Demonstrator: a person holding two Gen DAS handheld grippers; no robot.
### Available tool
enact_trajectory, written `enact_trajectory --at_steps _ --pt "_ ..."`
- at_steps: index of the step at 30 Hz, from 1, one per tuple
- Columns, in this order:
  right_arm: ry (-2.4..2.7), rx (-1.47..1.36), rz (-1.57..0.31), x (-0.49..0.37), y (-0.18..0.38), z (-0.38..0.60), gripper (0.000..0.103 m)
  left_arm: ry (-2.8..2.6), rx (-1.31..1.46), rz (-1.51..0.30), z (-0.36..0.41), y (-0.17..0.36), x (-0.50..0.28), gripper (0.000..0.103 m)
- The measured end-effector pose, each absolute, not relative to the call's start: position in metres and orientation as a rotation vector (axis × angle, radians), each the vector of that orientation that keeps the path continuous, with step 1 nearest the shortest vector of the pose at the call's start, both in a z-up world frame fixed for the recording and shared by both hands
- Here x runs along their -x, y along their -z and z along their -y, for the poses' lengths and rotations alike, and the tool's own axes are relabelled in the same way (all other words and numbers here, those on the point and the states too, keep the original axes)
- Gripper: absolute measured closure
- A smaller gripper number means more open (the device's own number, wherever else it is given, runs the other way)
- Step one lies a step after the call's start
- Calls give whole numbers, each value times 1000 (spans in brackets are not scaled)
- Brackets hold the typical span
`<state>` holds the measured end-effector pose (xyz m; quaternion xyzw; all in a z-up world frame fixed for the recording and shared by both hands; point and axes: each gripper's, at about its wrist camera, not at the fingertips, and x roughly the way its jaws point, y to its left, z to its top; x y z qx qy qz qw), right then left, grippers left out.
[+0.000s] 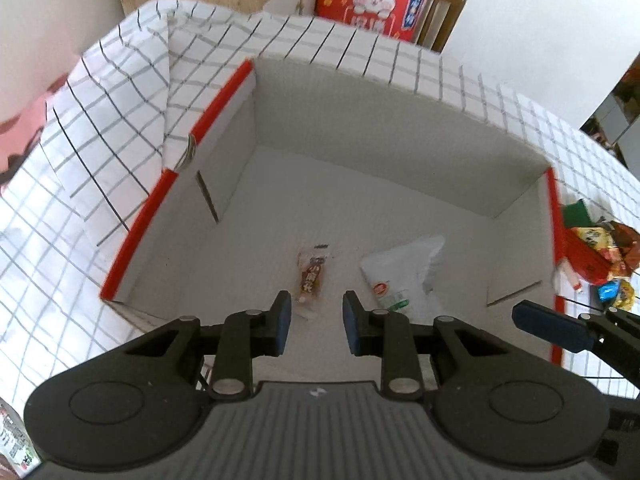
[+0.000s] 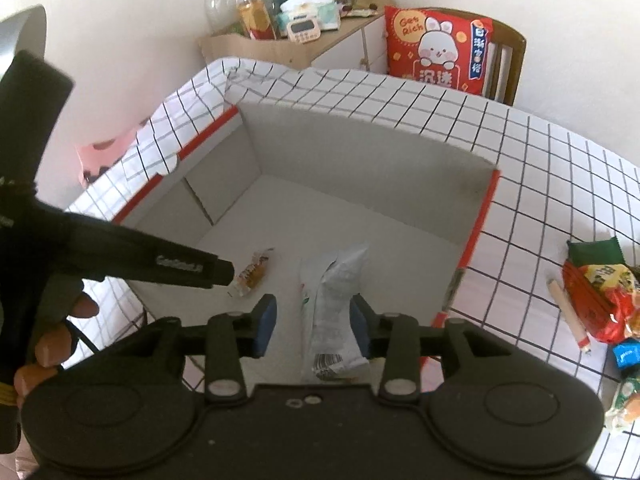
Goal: Organize snacks
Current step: 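Open both tools to drop the sausage stick and packet into the box, then move both tools back from the box toward the snack pile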
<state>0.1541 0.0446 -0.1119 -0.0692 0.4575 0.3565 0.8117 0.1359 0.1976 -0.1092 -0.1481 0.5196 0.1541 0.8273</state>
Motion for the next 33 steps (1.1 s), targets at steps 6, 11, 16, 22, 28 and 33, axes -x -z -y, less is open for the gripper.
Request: enact_trajectory --at_steps 6,11,16,22,28,33 --pt "-768 104 -927 -145 88 -24 55 -303 287 -1036 -183 83 -121 76" --pt "-771 72 -876 -132 69 -4 47 -267 266 -975 -165 60 -107 76" --pt "-768 25 -827 -123 51 20 41 -227 236 -913 -141 38 -97 56" --pt "-754 -20 -777 -114 36 54 34 -200 214 -842 -111 21 -86 39" --pt "-723 -58 -736 -102 28 99 22 -168 179 -800 -71 13 -80 32" --pt "-687 -74 -728 -97 30 138 15 -141 155 -782 -35 15 -80 32"
